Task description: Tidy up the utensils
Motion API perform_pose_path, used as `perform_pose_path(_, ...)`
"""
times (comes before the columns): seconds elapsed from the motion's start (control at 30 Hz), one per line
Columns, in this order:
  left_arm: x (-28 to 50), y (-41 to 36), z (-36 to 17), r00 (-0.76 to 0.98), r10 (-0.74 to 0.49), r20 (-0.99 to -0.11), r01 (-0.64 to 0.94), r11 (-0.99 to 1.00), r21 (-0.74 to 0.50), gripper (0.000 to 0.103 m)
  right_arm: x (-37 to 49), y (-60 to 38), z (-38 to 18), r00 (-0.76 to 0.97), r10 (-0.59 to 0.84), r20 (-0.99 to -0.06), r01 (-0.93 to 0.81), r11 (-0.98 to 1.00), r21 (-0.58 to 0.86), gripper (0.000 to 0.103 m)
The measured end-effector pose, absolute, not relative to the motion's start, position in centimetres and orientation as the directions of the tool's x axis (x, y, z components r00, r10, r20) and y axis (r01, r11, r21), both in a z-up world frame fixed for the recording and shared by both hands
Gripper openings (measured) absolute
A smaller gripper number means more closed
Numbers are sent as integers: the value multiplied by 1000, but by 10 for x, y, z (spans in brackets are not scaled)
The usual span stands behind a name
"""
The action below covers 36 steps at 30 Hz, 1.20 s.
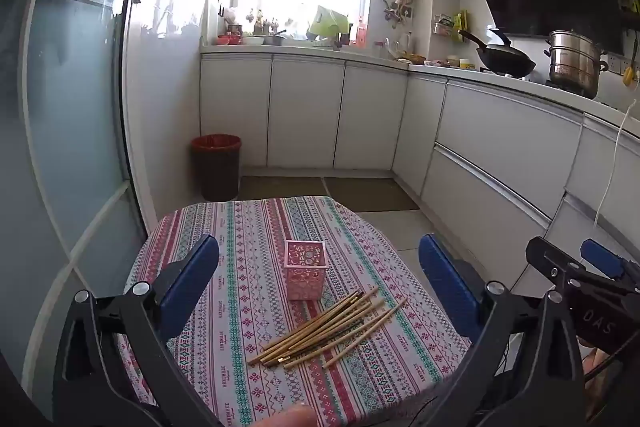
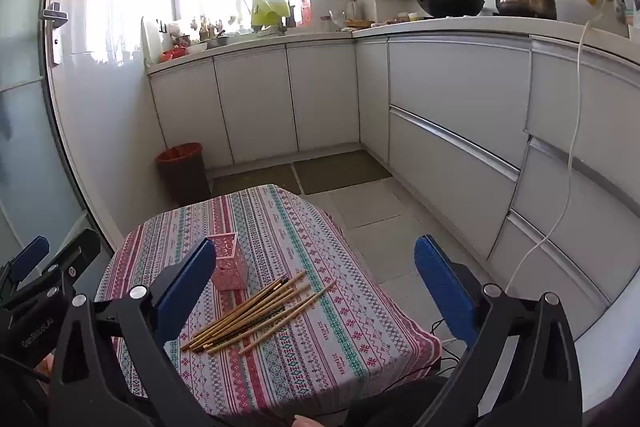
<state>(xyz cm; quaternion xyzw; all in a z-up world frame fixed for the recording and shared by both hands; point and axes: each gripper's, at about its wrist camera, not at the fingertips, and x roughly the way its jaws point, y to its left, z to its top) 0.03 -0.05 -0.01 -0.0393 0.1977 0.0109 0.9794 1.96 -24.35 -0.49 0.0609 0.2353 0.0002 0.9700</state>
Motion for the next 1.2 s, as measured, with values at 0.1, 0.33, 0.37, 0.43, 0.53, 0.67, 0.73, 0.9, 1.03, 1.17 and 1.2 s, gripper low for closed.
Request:
perform_pose_path(0.1, 0, 0, 0, 921, 9, -389, -41, 996, -73, 96, 19, -242, -4, 895, 25, -446, 27, 994, 110, 97)
perform_pose_path(0.33, 4, -2, -4, 920, 12, -391, -47, 996, -80, 96, 23, -244, -10, 885, 41, -465, 22, 991, 129, 97)
perform_pose_path(0.37, 4, -2, -5, 920, 10, -391, -46, 995, -83, 96, 23, -245, -11, 884, 41, -465, 23, 991, 131, 97)
perform_pose_path(0.43, 1, 1, -6, 922, 1, -388, -41, 995, -95, 96, 22, -244, -13, 886, 38, -462, 29, 990, 137, 97)
perform_pose_path(0.53, 1, 0, -3, 919, -2, -394, -37, 995, -93, 96, 23, -246, -13, 883, 45, -468, 28, 989, 146, 97)
perform_pose_path(0.67, 1, 0, -3, 919, -1, -395, -38, 995, -93, 96, 22, -246, -13, 883, 47, -467, 26, 989, 148, 97)
perform_pose_path(0.73, 0, -1, -3, 920, 3, -393, -45, 994, -97, 96, 22, -247, -12, 883, 48, -466, 26, 988, 153, 97)
perform_pose_path(0.9, 0, 1, -4, 919, 0, -394, -45, 994, -103, 96, 22, -247, -11, 883, 48, -466, 27, 988, 154, 97)
perform_pose_path(1.03, 1, 1, -4, 918, -3, -397, -39, 994, -97, 96, 23, -246, -12, 881, 51, -471, 26, 988, 155, 97)
perform_pose_path(1.17, 2, 0, -4, 919, -5, -395, -33, 995, -90, 96, 22, -246, -13, 881, 51, -470, 27, 987, 157, 97)
perform_pose_path(1.2, 2, -1, -4, 918, -7, -396, -31, 995, -90, 96, 22, -246, -13, 881, 51, -471, 28, 987, 158, 97)
